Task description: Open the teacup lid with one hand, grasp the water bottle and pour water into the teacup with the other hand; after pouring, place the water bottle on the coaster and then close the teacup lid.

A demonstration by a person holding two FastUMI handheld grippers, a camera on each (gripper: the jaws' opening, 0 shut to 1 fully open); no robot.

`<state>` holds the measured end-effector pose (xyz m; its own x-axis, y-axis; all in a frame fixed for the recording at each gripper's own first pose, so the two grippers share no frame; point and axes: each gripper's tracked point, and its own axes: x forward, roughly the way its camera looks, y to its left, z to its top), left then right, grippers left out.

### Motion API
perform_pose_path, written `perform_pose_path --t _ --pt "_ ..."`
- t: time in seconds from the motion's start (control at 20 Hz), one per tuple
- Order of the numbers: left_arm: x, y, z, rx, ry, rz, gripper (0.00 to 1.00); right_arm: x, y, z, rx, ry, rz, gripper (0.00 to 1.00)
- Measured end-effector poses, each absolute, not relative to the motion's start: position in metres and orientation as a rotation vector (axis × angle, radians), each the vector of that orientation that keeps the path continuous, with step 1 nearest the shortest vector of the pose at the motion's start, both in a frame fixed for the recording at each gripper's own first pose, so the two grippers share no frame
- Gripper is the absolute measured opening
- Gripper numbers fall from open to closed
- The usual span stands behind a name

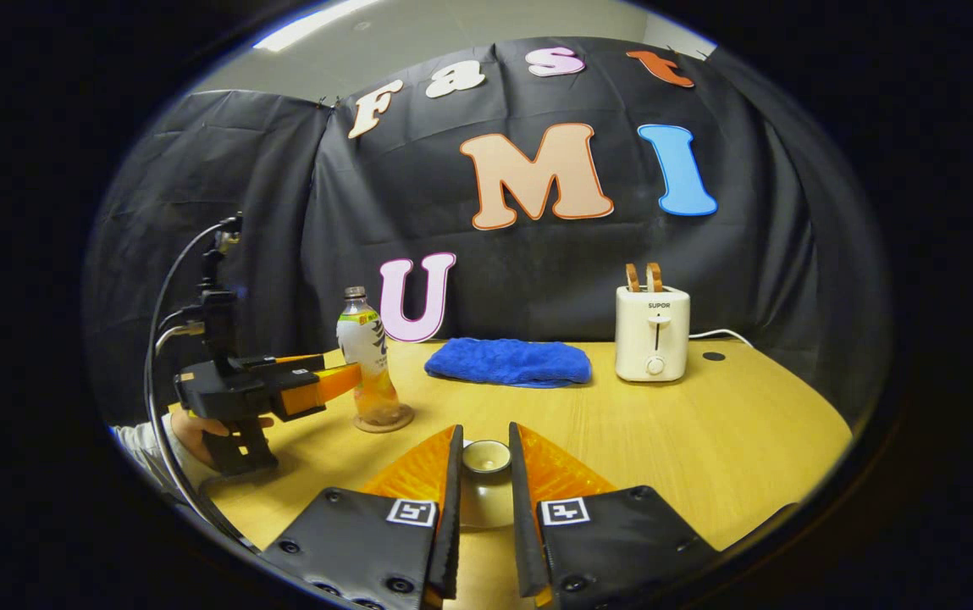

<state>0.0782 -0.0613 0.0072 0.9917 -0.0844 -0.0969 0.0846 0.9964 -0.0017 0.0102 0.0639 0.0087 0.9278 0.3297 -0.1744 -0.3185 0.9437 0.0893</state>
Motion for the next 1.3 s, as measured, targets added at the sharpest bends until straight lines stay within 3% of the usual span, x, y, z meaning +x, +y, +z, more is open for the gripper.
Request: perform_pose_path --t 0.15,0.7,1.15,1.3 --pt "0.058 -0.053 0.025 0.03 0.049 -0.065 0.98 0.014 0.081 0.003 0.067 0.196 0.352 0.33" --pt "0.012 -0.018 0.029 0.038 0.013 0.033 0.98 0.036 0.115 -0.009 0.037 0.181 0.336 0.33" --pt "0.006 -0.024 0.03 0.053 -0.005 0.02 0.98 0.041 0.107 -0.028 0.007 0.207 0.293 0.29" --pt "0.006 -0.028 0.025 0.048 0.007 0.015 0.98 0.041 0.105 -0.029 0.019 0.21 0.29 0.35"
